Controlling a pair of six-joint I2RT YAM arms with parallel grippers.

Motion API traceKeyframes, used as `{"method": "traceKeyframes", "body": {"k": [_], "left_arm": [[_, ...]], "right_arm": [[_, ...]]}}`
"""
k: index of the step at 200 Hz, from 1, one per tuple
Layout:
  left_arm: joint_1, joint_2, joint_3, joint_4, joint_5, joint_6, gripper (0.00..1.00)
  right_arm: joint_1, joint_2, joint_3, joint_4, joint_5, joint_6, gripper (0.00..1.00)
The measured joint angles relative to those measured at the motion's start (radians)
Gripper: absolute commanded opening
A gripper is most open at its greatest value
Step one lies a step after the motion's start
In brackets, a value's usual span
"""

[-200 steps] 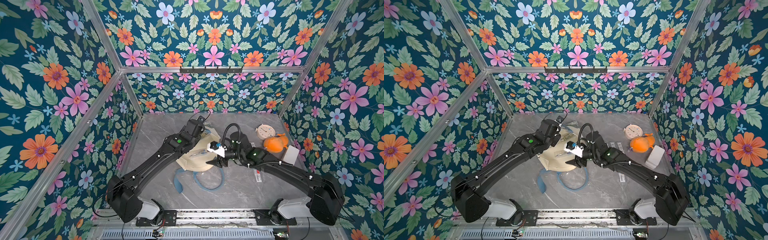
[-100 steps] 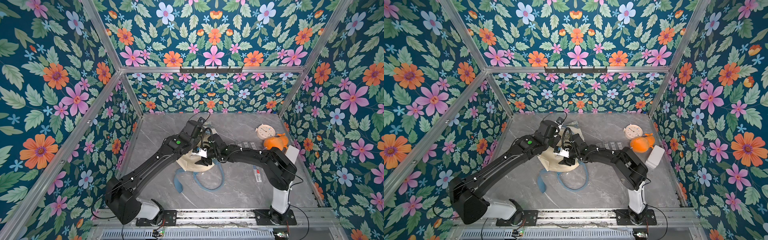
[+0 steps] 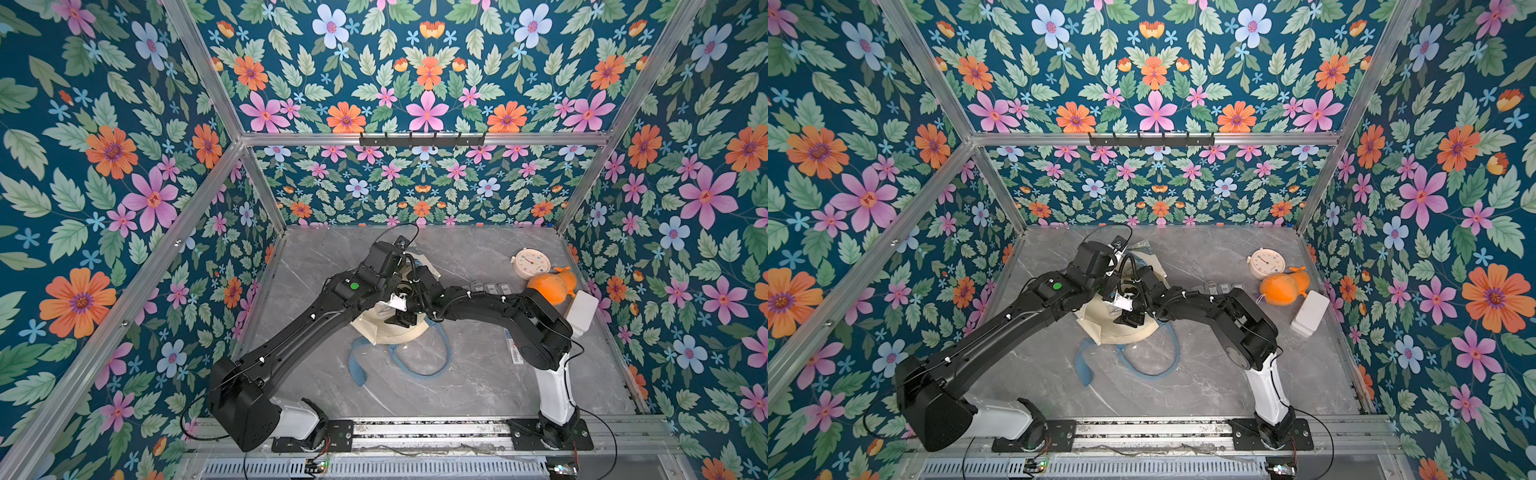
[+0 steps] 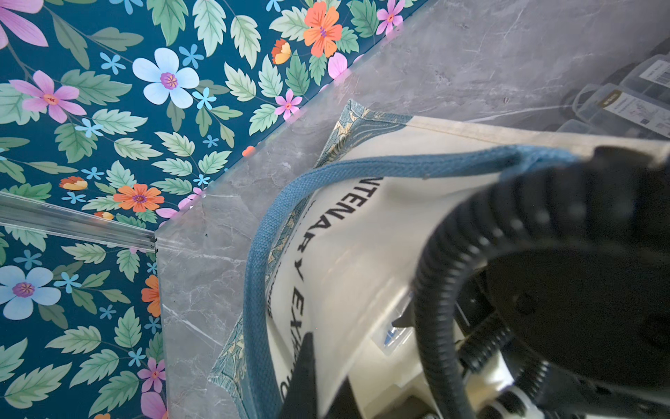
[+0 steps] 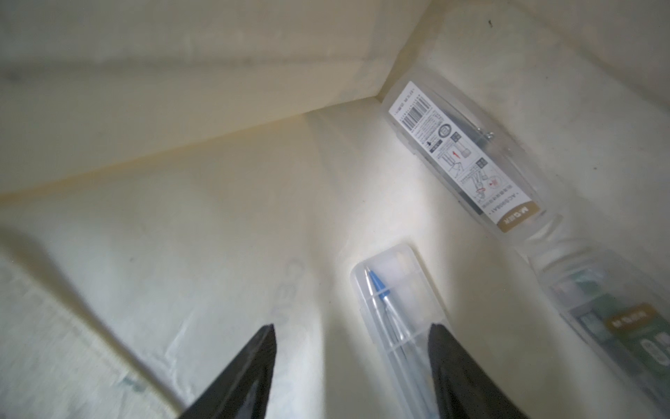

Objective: Take out the compass set from the canvas bag
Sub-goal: Adjust the compass set in the canvas bag.

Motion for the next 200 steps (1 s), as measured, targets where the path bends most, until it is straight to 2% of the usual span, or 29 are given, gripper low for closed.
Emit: {"method": "traceKeyframes", "body": {"k": [62, 103, 134, 178, 200], "left_arm": [[0.004, -0.012, -0.015, -0.013, 0.002, -0.001, 0.0], [0.006, -0.015, -0.024, -0.03, -0.002, -0.008, 0.0], [0.006, -0.023, -0.029, -0.029, -0.004, -0.01, 0.0], [0.006, -0.023, -0.047, -0.014, -0.015, -0.007, 0.0], [0.006, -0.026, -0.066, 0.002, -0.017, 0.009, 0.0]], "right_arm": [[0.008, 0.13, 0.201, -0.108, 0.099, 0.055, 0.82], [0.011, 0.249, 0.398, -0.279, 0.126, 0.149, 0.89], [0.022, 0.322, 0.534, -0.399, 0.145, 0.256, 0.88], [0.029, 0.416, 0.739, -0.631, 0.159, 0.441, 0.8], [0.029, 0.417, 0.768, -0.716, 0.141, 0.524, 0.78]]}}
